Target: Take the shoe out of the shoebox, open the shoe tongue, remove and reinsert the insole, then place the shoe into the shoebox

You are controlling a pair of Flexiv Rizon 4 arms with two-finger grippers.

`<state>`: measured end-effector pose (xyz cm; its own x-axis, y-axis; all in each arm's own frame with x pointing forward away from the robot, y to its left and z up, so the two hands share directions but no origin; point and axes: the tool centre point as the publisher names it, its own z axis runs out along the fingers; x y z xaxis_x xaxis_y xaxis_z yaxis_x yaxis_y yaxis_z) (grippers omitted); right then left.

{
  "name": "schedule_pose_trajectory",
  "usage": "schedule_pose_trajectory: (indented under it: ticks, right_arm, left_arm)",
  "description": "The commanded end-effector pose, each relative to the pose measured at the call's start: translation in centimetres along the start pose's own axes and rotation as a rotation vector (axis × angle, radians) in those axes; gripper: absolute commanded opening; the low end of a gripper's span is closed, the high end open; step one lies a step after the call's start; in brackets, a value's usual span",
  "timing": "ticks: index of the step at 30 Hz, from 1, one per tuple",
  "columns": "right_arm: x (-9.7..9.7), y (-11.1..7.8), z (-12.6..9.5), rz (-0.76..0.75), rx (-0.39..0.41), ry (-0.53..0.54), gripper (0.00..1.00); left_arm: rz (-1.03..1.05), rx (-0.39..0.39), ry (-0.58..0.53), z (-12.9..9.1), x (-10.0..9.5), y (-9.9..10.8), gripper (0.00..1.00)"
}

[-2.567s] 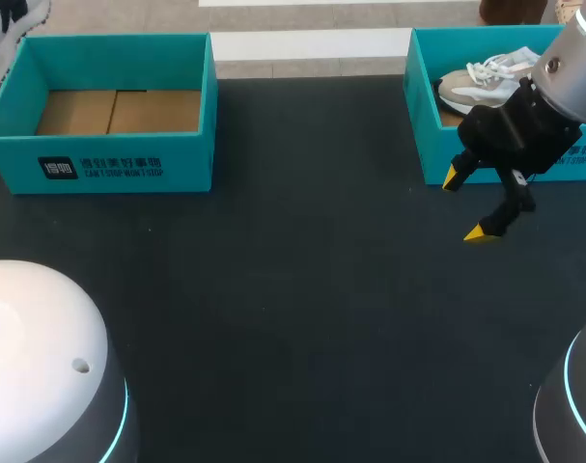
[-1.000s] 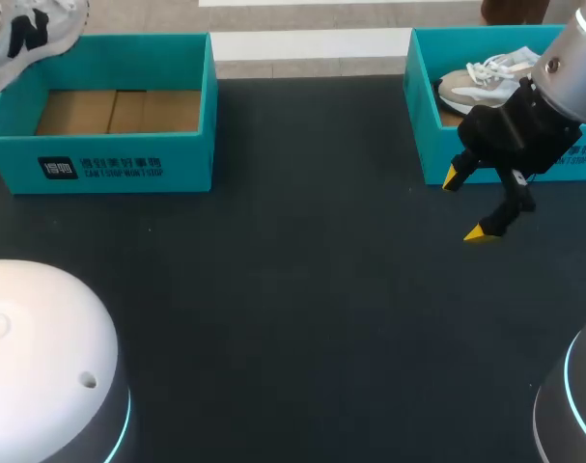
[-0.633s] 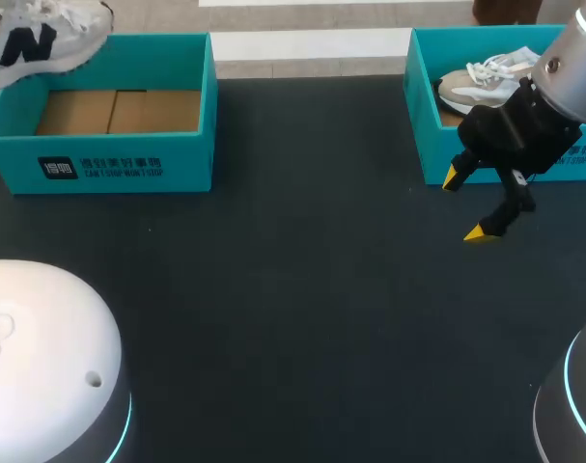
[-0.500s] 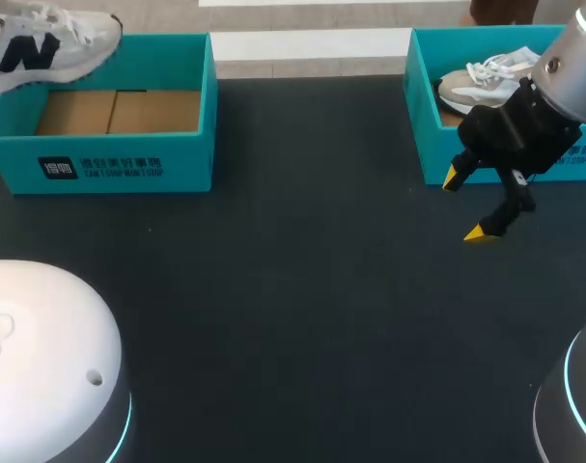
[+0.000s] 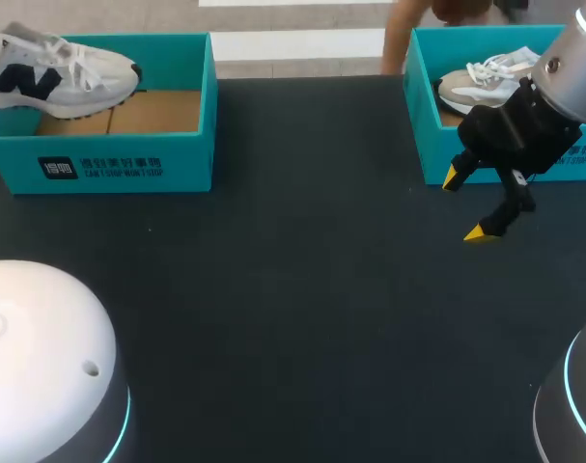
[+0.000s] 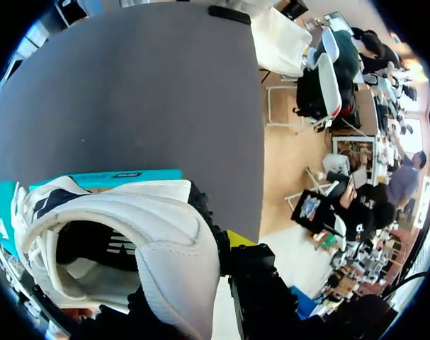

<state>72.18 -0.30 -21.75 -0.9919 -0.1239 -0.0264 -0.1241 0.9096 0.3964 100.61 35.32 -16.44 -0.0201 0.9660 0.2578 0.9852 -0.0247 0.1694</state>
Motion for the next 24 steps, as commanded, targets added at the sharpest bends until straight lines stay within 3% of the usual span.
schedule_pose_trajectory:
  ticks: [1,8,17,24]
  right_arm:
    - [-0.1,0.0,0.1,0.0,0.001,0.002,1.0]
    - [-0.1,0.0,0.1,0.0,0.001,0.002,1.0]
    - [-0.1,0.0,0.1,0.0,0.001,0.002,1.0]
    - [-0.1,0.0,0.1,0.0,0.001,0.002,1.0]
  left_arm:
    - [-0.012,-0.036,-0.01,-0.4,-0.6,0.0,0.0]
    - [-0.01,-0.075,-0.034,-0.5,-2.5,1.7,0.0]
    - [-0.035,-0.059,-0.045,1.9,-5.0,3.8,0.0]
    - [-0.064,-0.058,-0.022,3.7,-5.8,4.7,0.0]
